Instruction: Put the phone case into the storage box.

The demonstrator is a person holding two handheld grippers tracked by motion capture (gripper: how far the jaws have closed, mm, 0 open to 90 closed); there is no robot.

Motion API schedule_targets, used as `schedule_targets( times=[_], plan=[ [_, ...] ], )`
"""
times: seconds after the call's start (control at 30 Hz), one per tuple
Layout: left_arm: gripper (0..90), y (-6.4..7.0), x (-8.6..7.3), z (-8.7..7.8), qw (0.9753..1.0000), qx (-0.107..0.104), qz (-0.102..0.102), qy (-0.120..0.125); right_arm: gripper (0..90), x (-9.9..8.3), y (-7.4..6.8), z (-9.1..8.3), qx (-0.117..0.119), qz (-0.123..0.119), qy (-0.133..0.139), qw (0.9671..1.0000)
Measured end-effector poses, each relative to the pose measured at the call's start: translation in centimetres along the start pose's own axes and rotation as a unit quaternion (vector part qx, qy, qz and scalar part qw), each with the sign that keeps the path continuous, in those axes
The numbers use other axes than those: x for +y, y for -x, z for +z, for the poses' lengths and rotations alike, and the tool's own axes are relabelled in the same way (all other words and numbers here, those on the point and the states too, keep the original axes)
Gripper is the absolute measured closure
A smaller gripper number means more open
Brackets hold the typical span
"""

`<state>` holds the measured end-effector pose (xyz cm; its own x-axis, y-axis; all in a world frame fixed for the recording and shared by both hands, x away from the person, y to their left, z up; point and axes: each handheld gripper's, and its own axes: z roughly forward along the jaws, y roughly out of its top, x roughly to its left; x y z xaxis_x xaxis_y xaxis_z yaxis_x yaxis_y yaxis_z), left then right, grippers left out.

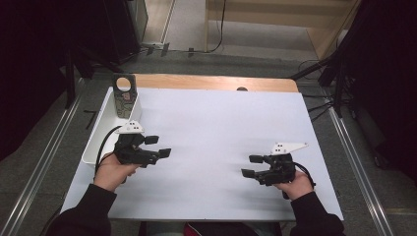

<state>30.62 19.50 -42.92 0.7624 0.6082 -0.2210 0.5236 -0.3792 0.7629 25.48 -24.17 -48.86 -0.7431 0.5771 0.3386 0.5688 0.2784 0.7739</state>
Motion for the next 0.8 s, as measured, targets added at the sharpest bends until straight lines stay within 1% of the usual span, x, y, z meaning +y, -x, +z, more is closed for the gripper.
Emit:
schedule_targets(
  times=[0.13,0.27,0.3,0.33,0.4,0.43,0.5,0.53,0.73,0.8],
  plan=[
    [26.2,0.3,-0.6,0.1,1.0000,0.003,0.005,0.002,29.0,0.0,0.0,0.0,-0.001,0.000,0.000,1.0000],
    [26.2,0.4,-1.1,0.2,1.0000,0.001,0.008,0.000,28.9,0.0,0.0,0.1,-0.001,0.001,-0.001,1.0000],
    [26.2,0.4,-1.2,0.2,0.9999,-0.001,0.011,-0.002,28.9,0.0,0.0,0.1,-0.001,0.001,-0.001,1.0000],
    [26.2,0.3,-1.3,0.2,1.0000,-0.004,0.008,-0.002,28.9,0.0,0.0,0.1,-0.001,0.001,-0.001,1.0000],
    [26.2,0.1,-1.7,0.2,0.9998,-0.013,0.006,-0.009,28.9,0.0,0.0,0.0,0.000,-0.001,0.000,1.0000],
    [26.2,0.1,-1.9,0.2,0.9998,-0.016,0.002,-0.008,28.9,0.0,0.0,0.0,0.000,-0.001,0.000,1.0000],
    [26.2,0.0,-2.3,0.0,0.9999,-0.010,0.005,-0.008,29.0,0.0,0.0,0.0,0.000,-0.001,0.001,1.0000],
    [26.2,0.0,-2.5,0.0,0.9999,-0.009,0.007,-0.012,28.9,0.0,0.1,0.0,-0.001,0.000,0.000,1.0000],
    [26.2,0.2,-3.7,-0.2,0.9998,-0.003,0.011,-0.014,29.0,0.0,0.2,0.0,0.000,0.000,-0.001,1.0000],
    [26.2,0.3,-4.0,-0.1,0.9998,-0.004,0.013,-0.017,28.9,-0.1,0.2,0.0,0.000,0.001,0.000,1.0000]
  ],
)
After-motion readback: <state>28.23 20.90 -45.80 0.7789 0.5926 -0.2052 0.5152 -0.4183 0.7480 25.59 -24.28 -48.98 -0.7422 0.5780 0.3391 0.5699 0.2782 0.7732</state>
